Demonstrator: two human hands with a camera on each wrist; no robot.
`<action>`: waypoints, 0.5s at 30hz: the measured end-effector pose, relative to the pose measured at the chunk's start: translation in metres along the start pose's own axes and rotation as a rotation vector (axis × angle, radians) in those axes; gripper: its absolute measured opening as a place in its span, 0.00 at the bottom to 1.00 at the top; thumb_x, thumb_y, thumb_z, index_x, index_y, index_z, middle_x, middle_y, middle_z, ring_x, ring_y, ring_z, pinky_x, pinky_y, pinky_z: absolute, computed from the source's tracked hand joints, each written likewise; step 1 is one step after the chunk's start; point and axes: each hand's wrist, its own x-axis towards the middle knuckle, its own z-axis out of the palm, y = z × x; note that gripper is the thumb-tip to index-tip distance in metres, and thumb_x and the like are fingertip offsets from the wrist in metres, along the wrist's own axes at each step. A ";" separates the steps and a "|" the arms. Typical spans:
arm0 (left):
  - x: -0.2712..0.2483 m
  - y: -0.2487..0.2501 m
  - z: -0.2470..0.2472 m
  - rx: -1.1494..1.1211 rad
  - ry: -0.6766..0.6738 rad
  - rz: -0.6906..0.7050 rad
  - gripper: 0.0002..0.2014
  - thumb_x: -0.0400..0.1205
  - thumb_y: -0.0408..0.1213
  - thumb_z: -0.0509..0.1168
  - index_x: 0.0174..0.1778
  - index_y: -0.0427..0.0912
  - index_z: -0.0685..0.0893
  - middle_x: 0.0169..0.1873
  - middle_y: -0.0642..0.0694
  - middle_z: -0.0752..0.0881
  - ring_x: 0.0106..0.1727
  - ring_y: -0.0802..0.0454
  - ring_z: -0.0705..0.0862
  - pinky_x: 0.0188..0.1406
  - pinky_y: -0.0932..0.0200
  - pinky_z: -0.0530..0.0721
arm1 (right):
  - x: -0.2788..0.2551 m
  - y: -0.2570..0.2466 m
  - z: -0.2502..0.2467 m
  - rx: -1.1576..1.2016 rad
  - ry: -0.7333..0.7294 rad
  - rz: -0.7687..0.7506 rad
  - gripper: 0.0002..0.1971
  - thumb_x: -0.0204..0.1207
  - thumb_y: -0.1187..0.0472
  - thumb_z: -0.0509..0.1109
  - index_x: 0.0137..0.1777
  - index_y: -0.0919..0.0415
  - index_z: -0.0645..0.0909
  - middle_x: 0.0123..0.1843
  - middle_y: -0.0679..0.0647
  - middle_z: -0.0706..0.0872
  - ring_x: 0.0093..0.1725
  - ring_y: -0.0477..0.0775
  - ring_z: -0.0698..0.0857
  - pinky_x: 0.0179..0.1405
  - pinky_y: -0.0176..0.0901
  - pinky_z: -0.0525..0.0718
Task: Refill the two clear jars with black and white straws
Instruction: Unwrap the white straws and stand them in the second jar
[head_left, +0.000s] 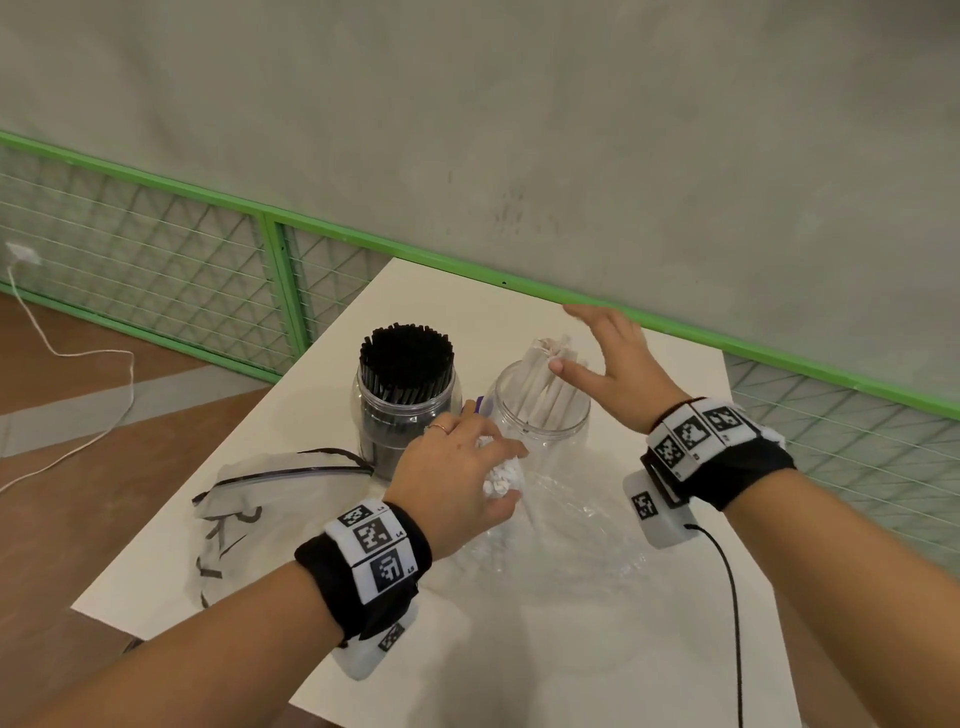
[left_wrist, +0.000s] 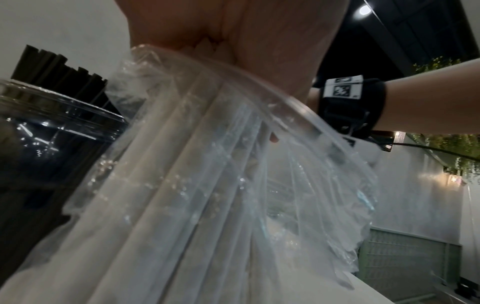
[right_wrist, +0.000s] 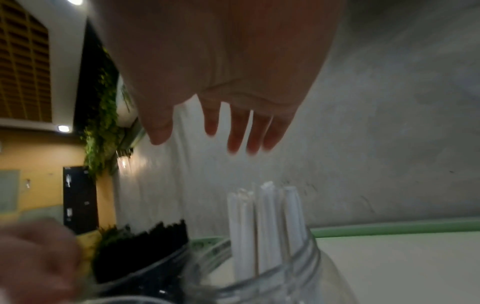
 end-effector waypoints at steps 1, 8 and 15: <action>0.000 0.000 0.000 0.004 0.011 0.009 0.20 0.70 0.59 0.60 0.55 0.59 0.84 0.49 0.54 0.82 0.45 0.48 0.78 0.40 0.54 0.84 | -0.010 -0.006 -0.004 0.111 -0.061 0.024 0.24 0.78 0.48 0.70 0.73 0.47 0.71 0.67 0.50 0.78 0.65 0.49 0.77 0.69 0.48 0.75; -0.002 -0.002 0.002 -0.022 0.021 0.036 0.24 0.71 0.58 0.60 0.60 0.55 0.84 0.49 0.52 0.83 0.46 0.45 0.79 0.47 0.51 0.83 | -0.082 -0.017 0.037 0.270 -0.469 0.123 0.38 0.71 0.54 0.79 0.79 0.48 0.65 0.70 0.43 0.76 0.65 0.45 0.77 0.63 0.35 0.76; -0.009 -0.002 -0.004 -0.125 -0.021 0.021 0.29 0.72 0.57 0.58 0.68 0.52 0.79 0.58 0.54 0.84 0.56 0.49 0.78 0.61 0.57 0.73 | -0.091 -0.025 0.086 0.518 -0.329 0.205 0.26 0.65 0.64 0.83 0.59 0.45 0.78 0.54 0.39 0.85 0.51 0.28 0.81 0.50 0.23 0.75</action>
